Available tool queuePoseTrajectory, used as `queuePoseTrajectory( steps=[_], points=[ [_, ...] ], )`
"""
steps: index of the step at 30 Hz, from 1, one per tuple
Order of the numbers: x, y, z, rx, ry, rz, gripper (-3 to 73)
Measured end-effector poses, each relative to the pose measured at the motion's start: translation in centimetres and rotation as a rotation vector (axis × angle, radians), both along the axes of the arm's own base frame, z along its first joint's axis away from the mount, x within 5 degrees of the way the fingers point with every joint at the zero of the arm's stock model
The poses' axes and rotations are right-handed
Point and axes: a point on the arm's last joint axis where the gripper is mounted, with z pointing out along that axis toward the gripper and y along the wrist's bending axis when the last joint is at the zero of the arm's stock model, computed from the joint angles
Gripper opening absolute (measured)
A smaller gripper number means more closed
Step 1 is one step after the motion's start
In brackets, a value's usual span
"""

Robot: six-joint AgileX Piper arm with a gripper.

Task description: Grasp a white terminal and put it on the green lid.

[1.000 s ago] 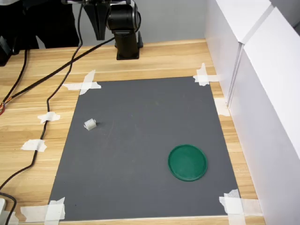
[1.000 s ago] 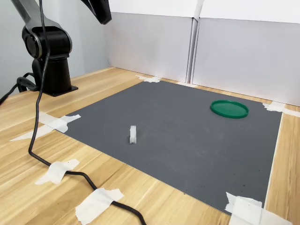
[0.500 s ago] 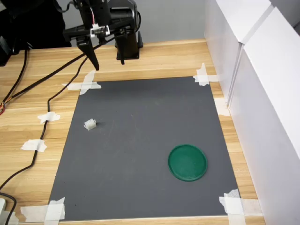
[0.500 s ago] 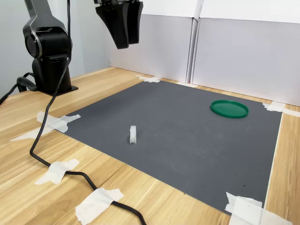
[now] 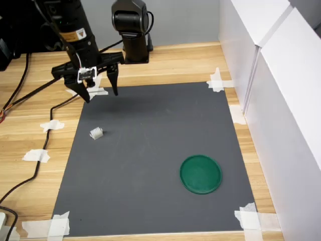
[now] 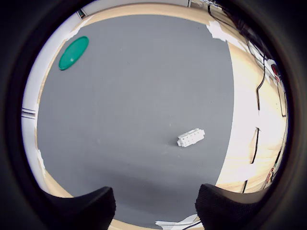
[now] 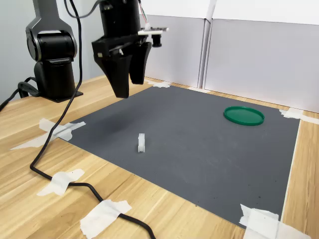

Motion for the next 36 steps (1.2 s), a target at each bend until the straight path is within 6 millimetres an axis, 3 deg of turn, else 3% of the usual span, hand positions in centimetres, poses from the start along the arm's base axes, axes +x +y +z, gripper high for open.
queuePoseTrajectory(
  steps=[5, 15, 28, 32, 36],
  points=[
    [1.5, -0.5, -2.4, -0.004, 0.029, 0.038, 71.7],
    [4.6, -1.5, -3.1, -0.042, -0.015, 0.051, 71.7],
    [5.6, -1.9, -6.3, -0.037, 0.064, 0.055, 71.7],
    [5.7, -1.9, -6.6, -0.036, 0.07, 0.06, 66.6],
    [5.7, -1.9, -6.7, -0.033, 0.072, 0.062, 50.5]
  ],
)
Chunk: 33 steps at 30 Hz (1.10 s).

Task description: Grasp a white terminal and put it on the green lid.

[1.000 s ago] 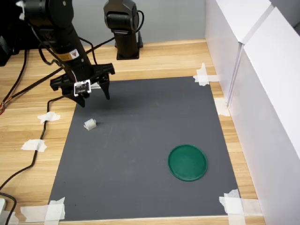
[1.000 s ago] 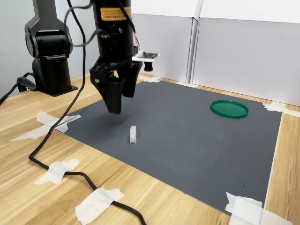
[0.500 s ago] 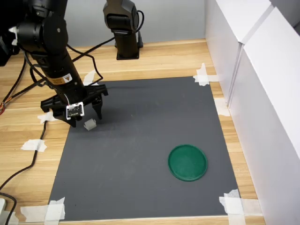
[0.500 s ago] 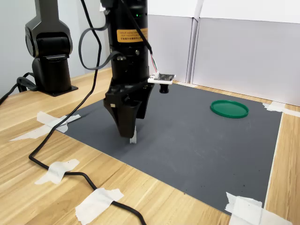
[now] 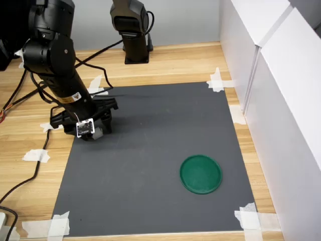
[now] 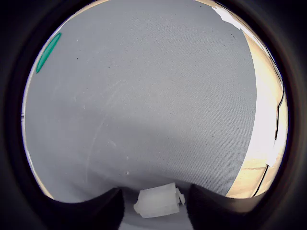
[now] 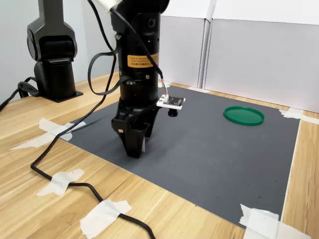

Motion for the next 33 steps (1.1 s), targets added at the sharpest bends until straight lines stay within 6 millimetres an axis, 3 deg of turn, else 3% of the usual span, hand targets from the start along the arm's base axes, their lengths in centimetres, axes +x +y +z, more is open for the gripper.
queuePoseTrajectory(
  steps=[4, 8, 11, 15, 23, 28, 33],
  points=[
    [0.0, 0.0, 0.0, 0.002, 0.0, -0.002, 31.2],
    [0.0, 0.2, 0.1, 0.004, -0.002, -0.012, 29.8],
    [0.4, 1.4, 1.1, 0.004, -0.02, 0.009, 29.8],
    [1.5, 5.1, 3.5, 0.012, -0.067, 0.088, 29.8],
    [3.8, 14.6, 7.1, 0.092, -0.195, 0.283, 29.8],
    [5.1, 18.4, 7.2, 0.117, -0.221, 0.359, 29.8],
    [6.3, 20.3, 6.1, 0.124, -0.207, 0.391, 29.8]
  ],
)
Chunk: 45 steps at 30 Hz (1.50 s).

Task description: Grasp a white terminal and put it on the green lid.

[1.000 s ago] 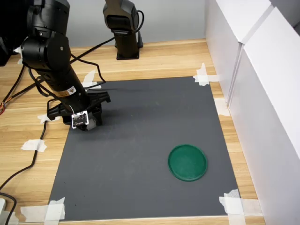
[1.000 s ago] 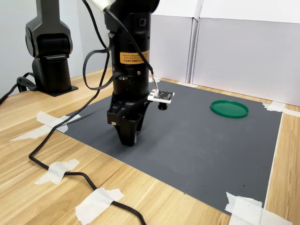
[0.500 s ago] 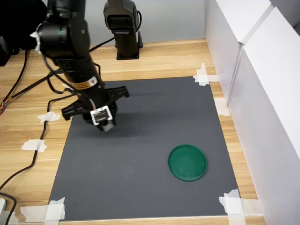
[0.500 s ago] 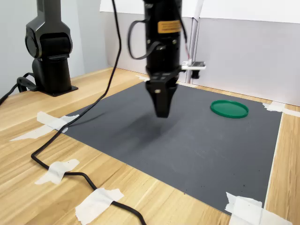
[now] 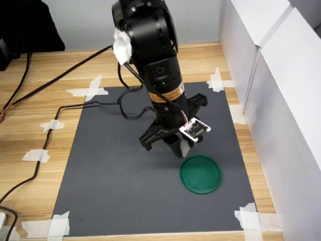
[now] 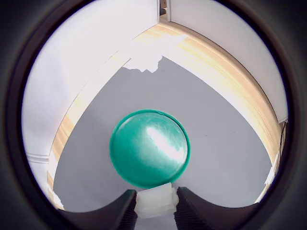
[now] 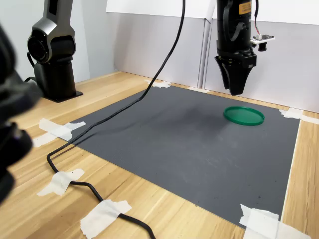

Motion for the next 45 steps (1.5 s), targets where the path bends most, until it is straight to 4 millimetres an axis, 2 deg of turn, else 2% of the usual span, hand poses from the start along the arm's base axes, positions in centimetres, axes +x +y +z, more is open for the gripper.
queuePoseTrajectory(
  steps=[10, 21, 28, 31, 36, 40, 45],
  points=[
    [2.2, 1.0, -2.6, 0.044, 0.032, -0.018, 29.8],
    [2.5, 1.3, -4.5, 0.054, 0.08, -0.041, 29.8],
    [2.5, 1.5, -4.5, 0.087, 0.09, -0.053, 30.5],
    [2.5, 1.6, -4.5, 0.101, 0.094, -0.057, 36.1],
    [2.5, 1.6, -4.5, 0.098, 0.091, -0.057, 51.5],
    [2.3, 1.5, -3.2, 0.104, 0.064, -0.056, 60.8],
    [1.0, 1.2, 1.4, 0.147, -0.013, -0.09, 62.9]
  ],
)
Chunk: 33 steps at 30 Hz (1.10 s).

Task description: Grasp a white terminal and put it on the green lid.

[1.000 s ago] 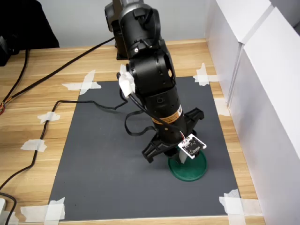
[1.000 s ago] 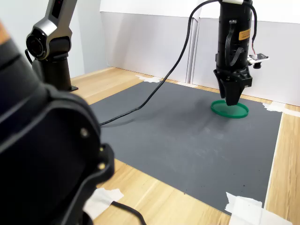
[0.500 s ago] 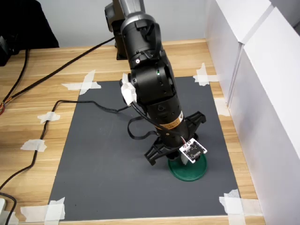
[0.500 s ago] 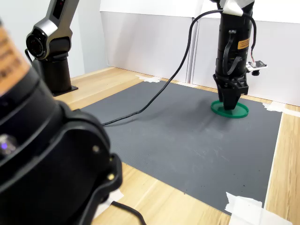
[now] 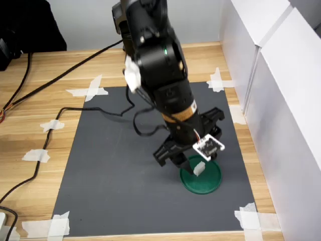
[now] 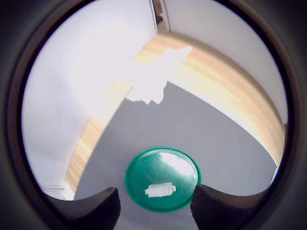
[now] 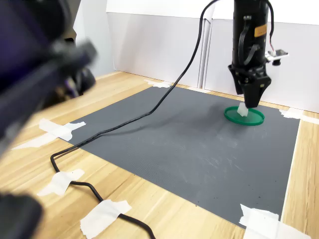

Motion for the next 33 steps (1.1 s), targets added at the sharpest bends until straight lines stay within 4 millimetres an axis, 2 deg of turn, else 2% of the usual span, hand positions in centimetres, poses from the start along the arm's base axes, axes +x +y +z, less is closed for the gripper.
queuePoseTrajectory(
  steps=[3, 6, 9, 15, 18, 24, 27, 33],
  points=[
    [-1.8, -0.5, 2.2, 0.014, -0.015, -0.013, 61.4],
    [-4.4, -1.2, 3.2, 0.024, -0.01, -0.043, 54.7],
    [-7.2, -2.2, 3.9, 0.04, -0.042, -0.092, 43.2],
    [-12.7, -4.7, 4.7, 0.05, -0.131, -0.161, 11.3],
    [-14.9, -6.9, 4.9, 0.066, -0.163, -0.242, 1.8],
    [-19.3, -11.7, 5.6, 0.082, -0.332, -0.445, -1.3],
    [-21.8, -13.5, 4.9, 0.047, -0.413, -0.517, -1.4],
    [-26.9, -14.7, 2.4, 0.014, -0.545, -0.592, -1.4]
  ],
)
